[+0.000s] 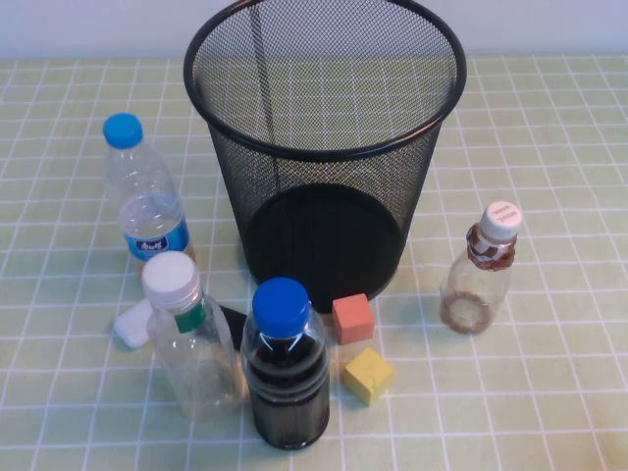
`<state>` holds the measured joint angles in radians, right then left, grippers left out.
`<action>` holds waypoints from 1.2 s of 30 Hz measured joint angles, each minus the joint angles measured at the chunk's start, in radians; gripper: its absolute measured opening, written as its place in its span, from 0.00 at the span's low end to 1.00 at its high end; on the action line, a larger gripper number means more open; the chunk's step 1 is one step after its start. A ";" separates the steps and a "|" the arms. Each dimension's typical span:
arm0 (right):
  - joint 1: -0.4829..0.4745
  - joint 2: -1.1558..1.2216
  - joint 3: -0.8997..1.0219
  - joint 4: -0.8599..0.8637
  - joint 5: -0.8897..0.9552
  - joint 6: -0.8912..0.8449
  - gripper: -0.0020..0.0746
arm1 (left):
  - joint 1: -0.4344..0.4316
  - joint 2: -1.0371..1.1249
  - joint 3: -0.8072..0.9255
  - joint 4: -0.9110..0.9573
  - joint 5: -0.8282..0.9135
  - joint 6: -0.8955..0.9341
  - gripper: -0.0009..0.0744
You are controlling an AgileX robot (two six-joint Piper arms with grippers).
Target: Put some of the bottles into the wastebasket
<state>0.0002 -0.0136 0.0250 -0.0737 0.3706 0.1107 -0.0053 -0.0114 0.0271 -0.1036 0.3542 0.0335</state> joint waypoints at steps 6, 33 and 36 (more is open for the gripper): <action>0.000 0.000 0.000 -0.025 0.000 0.002 0.02 | 0.000 0.000 0.000 0.000 0.000 0.000 0.01; 0.000 0.000 0.000 -0.018 0.000 0.002 0.01 | 0.000 0.000 0.000 0.000 0.000 0.000 0.01; 0.000 0.000 0.000 -0.019 0.000 0.005 0.02 | 0.000 0.000 0.000 0.000 0.000 0.000 0.01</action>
<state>0.0002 -0.0136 0.0250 -0.0922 0.3706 0.1160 -0.0053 -0.0114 0.0271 -0.1036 0.3542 0.0335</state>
